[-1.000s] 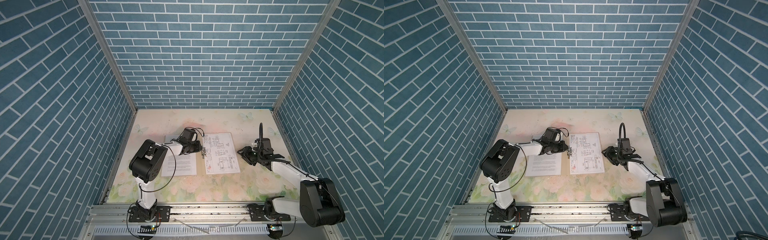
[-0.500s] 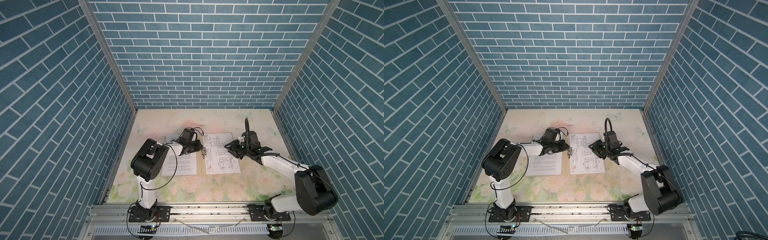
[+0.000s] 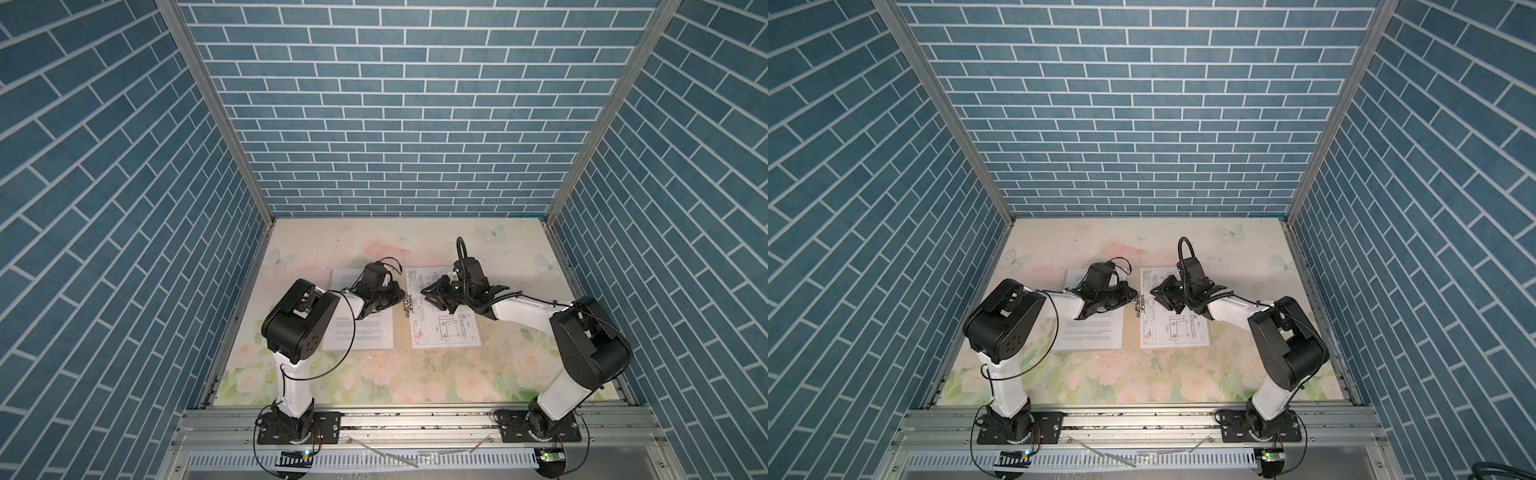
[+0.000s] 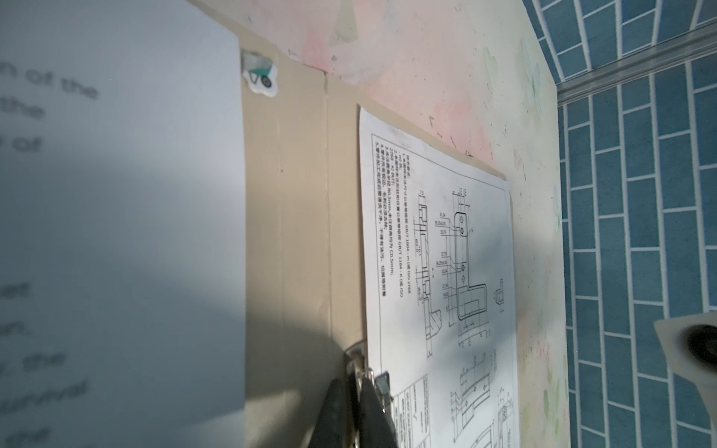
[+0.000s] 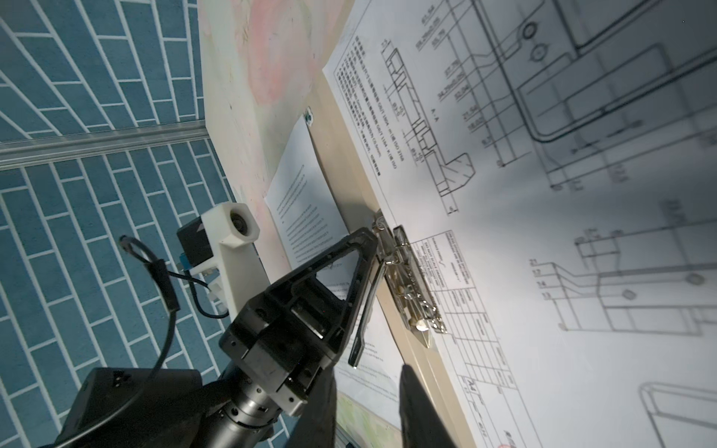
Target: Put the files into the folder
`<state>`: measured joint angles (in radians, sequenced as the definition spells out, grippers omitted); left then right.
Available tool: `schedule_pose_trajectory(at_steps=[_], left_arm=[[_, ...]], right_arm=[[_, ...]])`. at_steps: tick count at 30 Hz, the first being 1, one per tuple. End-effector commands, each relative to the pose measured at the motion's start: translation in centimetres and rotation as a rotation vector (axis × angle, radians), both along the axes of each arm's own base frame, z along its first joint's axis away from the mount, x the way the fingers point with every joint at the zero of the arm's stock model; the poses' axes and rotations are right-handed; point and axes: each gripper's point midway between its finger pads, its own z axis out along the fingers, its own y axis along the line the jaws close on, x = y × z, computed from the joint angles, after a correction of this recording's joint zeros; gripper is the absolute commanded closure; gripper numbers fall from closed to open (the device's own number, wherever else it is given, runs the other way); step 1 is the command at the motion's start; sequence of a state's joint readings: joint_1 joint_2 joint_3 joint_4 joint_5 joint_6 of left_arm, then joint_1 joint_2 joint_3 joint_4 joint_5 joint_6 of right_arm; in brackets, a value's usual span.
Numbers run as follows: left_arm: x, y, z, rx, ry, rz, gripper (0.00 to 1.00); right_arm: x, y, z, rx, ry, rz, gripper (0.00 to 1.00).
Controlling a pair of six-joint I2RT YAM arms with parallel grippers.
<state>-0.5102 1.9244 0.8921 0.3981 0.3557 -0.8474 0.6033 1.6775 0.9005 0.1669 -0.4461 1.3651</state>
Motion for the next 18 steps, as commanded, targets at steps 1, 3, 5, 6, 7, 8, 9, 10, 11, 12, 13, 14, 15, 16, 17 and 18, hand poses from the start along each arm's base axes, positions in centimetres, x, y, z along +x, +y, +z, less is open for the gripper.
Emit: schedule_pose_trajectory(at_steps=[1,3,5,6,7,8,9,10,11,12,13,14,15,16,17,18], left_arm=[[-2.0,0.8,-2.6,0.054,0.095,0.022,0.88],[-2.0,0.8,-2.6,0.054,0.095,0.021,0.88],[-2.1,0.8,-2.6,0.055,0.095,0.019,0.89],[-2.1,0.9,-2.6,0.058,0.095,0.019,0.89],[-2.1,0.9,-2.6,0.063,0.096,0.019,0.89],[-2.1,1.0,-2.7,0.064,0.096,0.018,0.88],[-2.2,1.0,-2.6,0.064,0.095,0.018,0.88],[-2.2,1.0,-2.7,0.063,0.095,0.018,0.89],[-2.3,1.0,-2.7,0.063,0.096,0.019,0.89],[-2.3,1.0,-2.8,0.062,0.097,0.021,0.88],[-2.3,1.0,-2.8,0.06,0.097,0.021,0.89],[-2.4,1.0,-2.8,0.058,0.096,0.02,0.88],[-2.4,1.0,-2.9,0.056,0.098,0.02,0.88],[-2.4,1.0,-2.9,0.054,0.096,0.019,0.89],[-2.4,1.0,-2.9,0.055,0.098,0.019,0.88],[-2.5,1.0,-3.0,0.055,0.098,0.019,0.89]], right_arm=[[0.2,2.3,1.4,0.06,0.018,0.007,0.73],[-0.3,3.1,1.1,0.06,0.034,0.02,0.73],[-0.7,3.6,0.6,0.055,0.046,0.026,0.73],[-0.8,3.9,0.5,0.056,0.05,0.026,0.73],[-0.9,4.2,0.3,0.058,0.055,0.024,0.73],[-0.9,4.4,0.2,0.059,0.057,0.023,0.73],[-0.9,4.7,0.1,0.058,0.059,0.023,0.73],[-1.0,4.9,0.0,0.055,0.06,0.024,0.73],[-1.0,5.1,-0.1,0.051,0.062,0.026,0.73],[-1.0,5.2,-0.2,0.049,0.064,0.026,0.73],[-1.0,5.4,-0.3,0.046,0.065,0.027,0.73],[-0.9,5.5,-0.4,0.044,0.065,0.024,0.73],[-0.8,5.5,-0.5,0.041,0.065,0.024,0.74],[-0.7,5.6,-0.5,0.04,0.065,0.022,0.75],[-0.7,5.6,-0.6,0.038,0.066,0.021,0.76],[-0.7,5.5,-0.7,0.035,0.068,0.019,0.76]])
